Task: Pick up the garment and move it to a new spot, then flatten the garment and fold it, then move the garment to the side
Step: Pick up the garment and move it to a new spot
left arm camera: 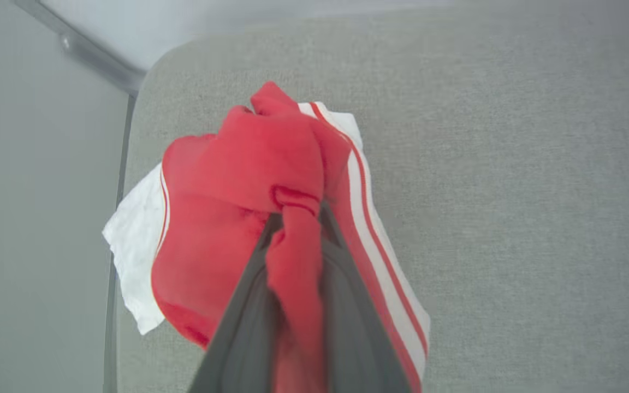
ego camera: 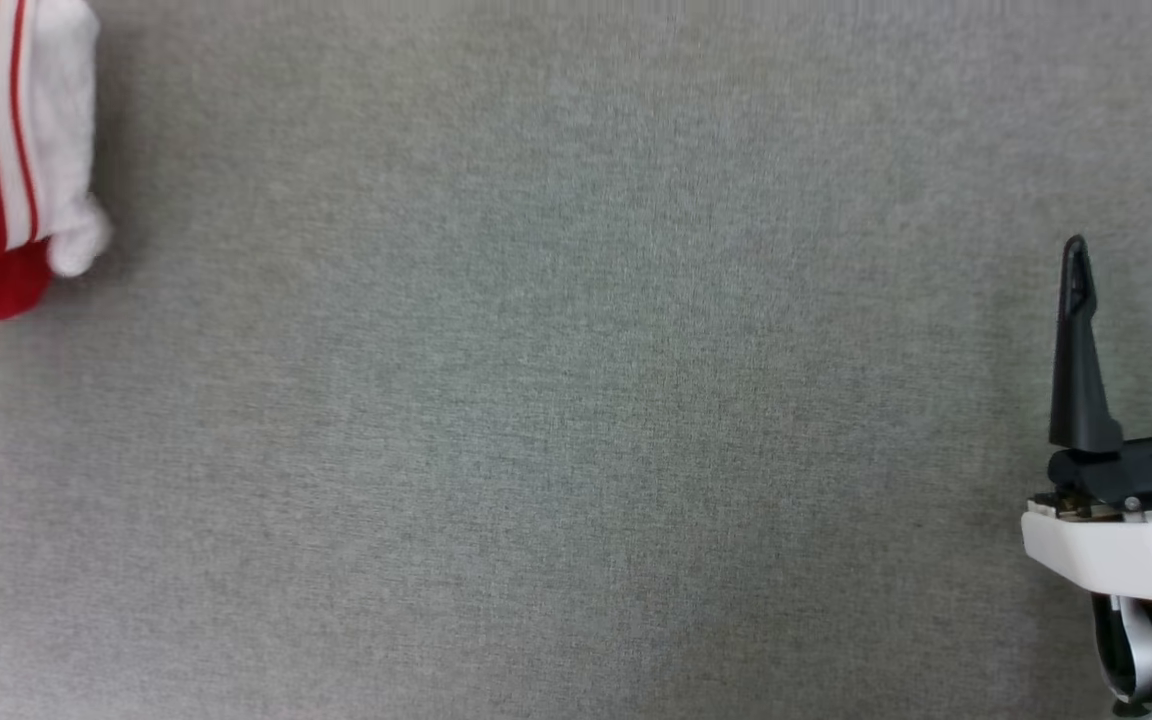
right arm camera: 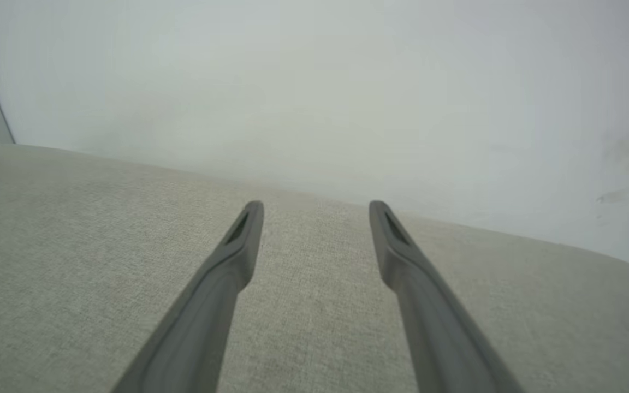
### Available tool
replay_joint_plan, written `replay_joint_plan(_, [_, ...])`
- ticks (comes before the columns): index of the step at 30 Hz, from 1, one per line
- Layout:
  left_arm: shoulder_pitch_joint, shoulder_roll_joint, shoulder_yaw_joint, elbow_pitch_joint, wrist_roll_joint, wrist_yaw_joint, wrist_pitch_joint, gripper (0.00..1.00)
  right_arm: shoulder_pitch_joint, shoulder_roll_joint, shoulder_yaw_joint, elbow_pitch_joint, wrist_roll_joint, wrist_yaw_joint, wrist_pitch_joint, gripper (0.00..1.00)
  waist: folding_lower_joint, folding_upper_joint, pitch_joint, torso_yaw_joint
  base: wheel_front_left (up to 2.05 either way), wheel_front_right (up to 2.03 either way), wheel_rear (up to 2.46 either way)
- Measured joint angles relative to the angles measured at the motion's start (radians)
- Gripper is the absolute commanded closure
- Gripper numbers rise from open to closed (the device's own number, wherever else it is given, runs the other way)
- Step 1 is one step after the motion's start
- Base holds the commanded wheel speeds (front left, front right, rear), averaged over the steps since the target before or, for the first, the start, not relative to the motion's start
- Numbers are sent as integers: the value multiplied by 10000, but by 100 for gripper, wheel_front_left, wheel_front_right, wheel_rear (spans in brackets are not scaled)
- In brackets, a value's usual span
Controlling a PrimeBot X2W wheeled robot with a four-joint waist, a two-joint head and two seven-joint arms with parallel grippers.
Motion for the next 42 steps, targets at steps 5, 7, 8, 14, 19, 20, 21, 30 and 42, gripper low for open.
replay_joint_plan(5, [-672,-173,-487,-1003,163,0,173,100,138,42,61,242,107,0,0,0,0,0,-799,-34,0,0,0])
replay_joint_plan(7, [-890,-382,-629,-1325,178,0,290,100,218,46,94,324,232,0,0,0,0,0,-1086,-77,0,0,0])
replay_joint_plan(8, [-1013,-447,-711,-1471,213,0,334,100,240,50,113,364,326,0,0,0,0,0,-1213,-110,0,0,0])
replay_joint_plan(14, [-1827,-951,-1398,-2355,424,0,673,100,330,58,215,512,681,0,0,0,-2,0,-1694,-581,0,0,0])
replay_joint_plan(19, [-2445,-1388,-2127,-3037,608,0,863,100,391,58,244,635,959,0,-2,0,-2,0,-1946,-1182,0,0,0])
replay_joint_plan(20, [-2541,-1496,-2282,-3149,602,0,878,100,438,58,234,660,1009,0,-2,0,-2,0,-1997,-1319,0,0,0])
replay_joint_plan(21, [-2627,-1584,-2439,-3266,602,0,905,100,470,59,230,675,1066,0,0,0,-2,0,-2045,-1454,0,0,0])
replay_joint_plan(30, [-3170,-2351,-4161,-4086,476,0,723,100,657,59,144,825,1340,0,0,0,-2,0,-2450,-2624,0,0,0])
replay_joint_plan(42, [-2551,-2819,-6355,-4571,-27,0,-63,100,713,59,213,840,1511,0,0,0,-1,0,-2298,-3274,0,0,0])
